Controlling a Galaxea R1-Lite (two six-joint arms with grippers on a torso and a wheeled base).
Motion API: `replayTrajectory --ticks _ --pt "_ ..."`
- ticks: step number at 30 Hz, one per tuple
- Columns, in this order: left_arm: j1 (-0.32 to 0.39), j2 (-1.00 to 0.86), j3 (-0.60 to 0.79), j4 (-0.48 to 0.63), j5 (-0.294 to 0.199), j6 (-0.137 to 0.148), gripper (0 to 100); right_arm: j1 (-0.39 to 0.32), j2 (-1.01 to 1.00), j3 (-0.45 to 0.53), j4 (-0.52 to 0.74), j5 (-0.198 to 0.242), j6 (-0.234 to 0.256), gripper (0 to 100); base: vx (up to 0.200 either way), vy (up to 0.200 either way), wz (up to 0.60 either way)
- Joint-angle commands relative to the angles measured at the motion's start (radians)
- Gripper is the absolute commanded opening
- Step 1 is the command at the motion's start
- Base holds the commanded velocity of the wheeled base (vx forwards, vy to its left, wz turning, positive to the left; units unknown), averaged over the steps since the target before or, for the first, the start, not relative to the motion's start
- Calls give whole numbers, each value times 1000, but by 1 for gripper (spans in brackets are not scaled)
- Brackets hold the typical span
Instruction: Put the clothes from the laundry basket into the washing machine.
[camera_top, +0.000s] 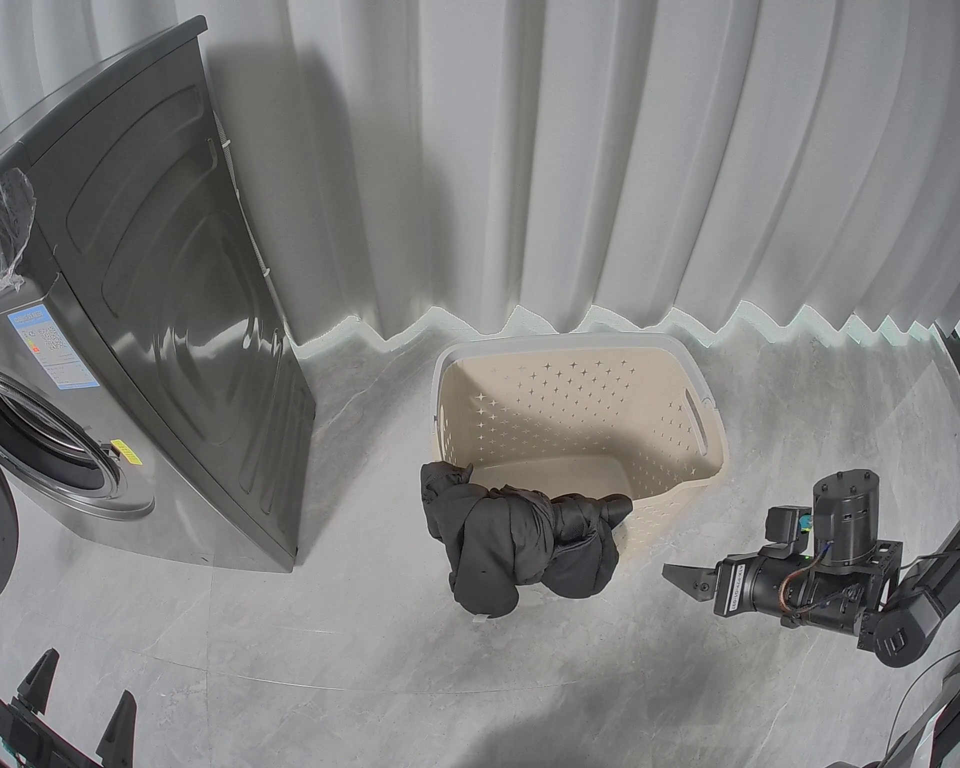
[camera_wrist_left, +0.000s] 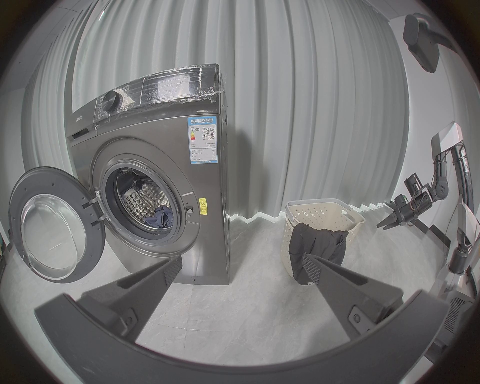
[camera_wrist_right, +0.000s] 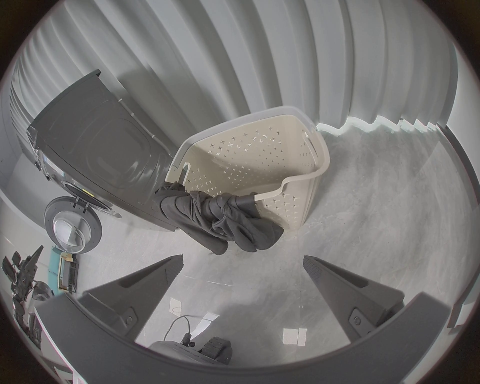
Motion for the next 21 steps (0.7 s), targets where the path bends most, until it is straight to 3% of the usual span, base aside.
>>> replayTrajectory --ticks 1,5,12,21 --pt "0 -15 10 0 0 0 100 5 35 -4 0 -1 -2 100 0 0 0" --pt "0 -15 10 0 0 0 100 10 75 -13 -20 -2 0 100 0 0 0" --pt "0 -15 10 0 0 -1 100 51 231 -73 -158 -61 12 100 0 0 0" --pt "0 -15 10 0 0 -7 100 86 339 -182 -160 -73 33 100 0 0 0"
